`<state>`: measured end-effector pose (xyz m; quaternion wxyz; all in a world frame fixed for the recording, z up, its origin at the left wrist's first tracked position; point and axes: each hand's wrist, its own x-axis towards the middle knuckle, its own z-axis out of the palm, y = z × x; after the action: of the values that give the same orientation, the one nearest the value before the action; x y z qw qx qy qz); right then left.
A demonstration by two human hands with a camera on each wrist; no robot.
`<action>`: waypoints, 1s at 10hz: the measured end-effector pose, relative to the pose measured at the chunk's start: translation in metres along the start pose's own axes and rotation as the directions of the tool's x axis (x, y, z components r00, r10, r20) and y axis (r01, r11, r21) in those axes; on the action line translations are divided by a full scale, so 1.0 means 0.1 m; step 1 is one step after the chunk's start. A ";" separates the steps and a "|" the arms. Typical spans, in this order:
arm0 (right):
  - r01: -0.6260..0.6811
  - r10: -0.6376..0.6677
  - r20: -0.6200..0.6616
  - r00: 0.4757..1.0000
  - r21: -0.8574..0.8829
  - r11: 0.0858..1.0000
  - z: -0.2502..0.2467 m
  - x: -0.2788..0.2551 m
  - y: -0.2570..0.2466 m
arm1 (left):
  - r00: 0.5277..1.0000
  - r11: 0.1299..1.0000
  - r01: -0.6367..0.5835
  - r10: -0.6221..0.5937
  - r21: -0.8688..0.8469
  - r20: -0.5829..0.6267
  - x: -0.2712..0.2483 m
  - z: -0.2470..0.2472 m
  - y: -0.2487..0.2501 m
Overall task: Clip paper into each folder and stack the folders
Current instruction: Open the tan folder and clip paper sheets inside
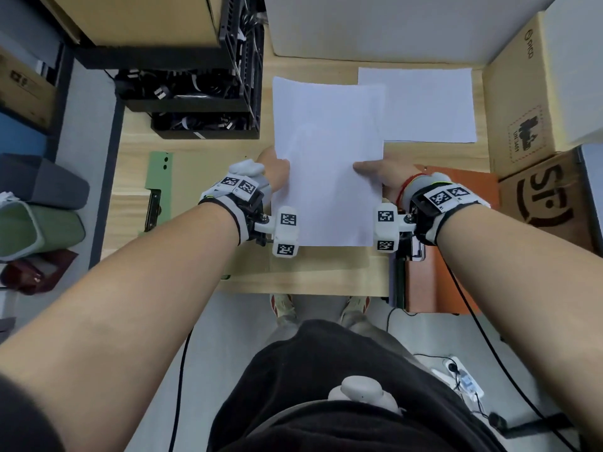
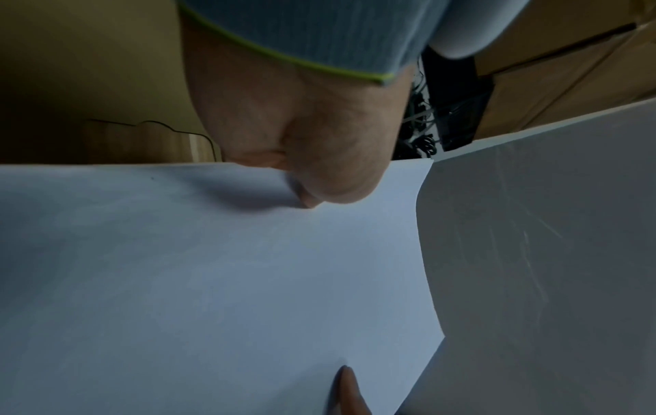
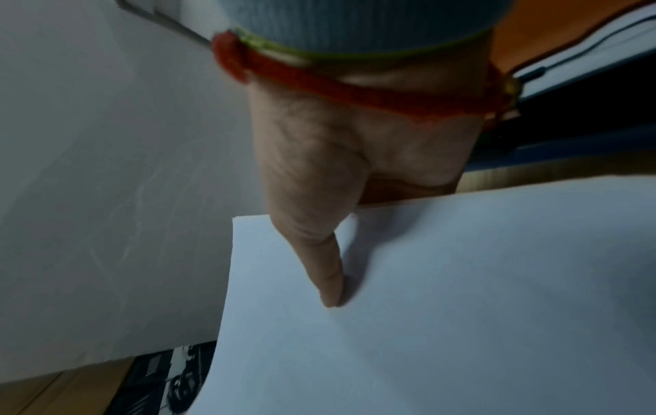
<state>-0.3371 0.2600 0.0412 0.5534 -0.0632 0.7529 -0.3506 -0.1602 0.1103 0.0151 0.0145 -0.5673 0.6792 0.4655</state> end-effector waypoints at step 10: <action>-0.233 0.241 -0.047 0.969 -0.482 0.845 0.27 0.53 0.39 | 0.977 0.970 0.204 -0.211 0.133 0.040 0.26 0.44 -0.63</action>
<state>-0.3219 0.2511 -0.0278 0.5647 -0.1087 0.8142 -0.0797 -0.1424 0.1242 -0.0627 0.1175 -0.6204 0.6440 0.4319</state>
